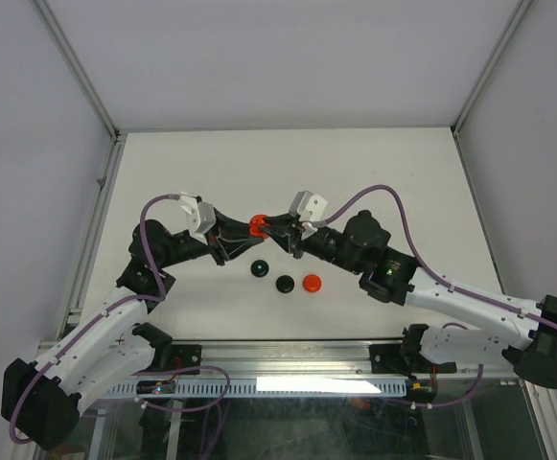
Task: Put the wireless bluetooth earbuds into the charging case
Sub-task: Place the earbud in the charging case.
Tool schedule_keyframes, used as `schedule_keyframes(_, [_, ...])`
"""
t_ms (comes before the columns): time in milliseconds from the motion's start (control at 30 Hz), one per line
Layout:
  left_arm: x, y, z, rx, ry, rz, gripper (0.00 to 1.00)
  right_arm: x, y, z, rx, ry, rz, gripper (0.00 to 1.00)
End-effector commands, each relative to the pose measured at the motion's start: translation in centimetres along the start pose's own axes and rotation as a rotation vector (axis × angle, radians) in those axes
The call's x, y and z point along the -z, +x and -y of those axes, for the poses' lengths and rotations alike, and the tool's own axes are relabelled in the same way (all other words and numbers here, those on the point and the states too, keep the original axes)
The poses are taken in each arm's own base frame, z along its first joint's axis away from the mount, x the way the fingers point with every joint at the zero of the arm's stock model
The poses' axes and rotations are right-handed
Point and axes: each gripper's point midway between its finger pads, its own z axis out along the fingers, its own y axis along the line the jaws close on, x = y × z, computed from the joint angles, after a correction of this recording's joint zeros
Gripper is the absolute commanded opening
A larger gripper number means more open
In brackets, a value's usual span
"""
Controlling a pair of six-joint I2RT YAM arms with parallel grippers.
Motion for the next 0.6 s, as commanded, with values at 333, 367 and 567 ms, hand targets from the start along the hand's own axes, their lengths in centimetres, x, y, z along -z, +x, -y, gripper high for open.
schedule_keyframes(333, [0.1,-2.4,1.3,0.014,0.045,0.092,0.0,0.4,-1.6,0.6,0.046,0.05,0.083,0.07])
schedule_keyframes(367, [0.1,-2.3,1.2,0.021,0.039,0.093,0.0,0.5,-1.7,0.4,0.044,0.04,0.088,0.07])
schedule_keyframes(567, [0.1,-2.4,0.1,0.089,-0.019,0.101,0.0,1.0,-1.9,-0.6,0.037,-0.014,0.097,0.08])
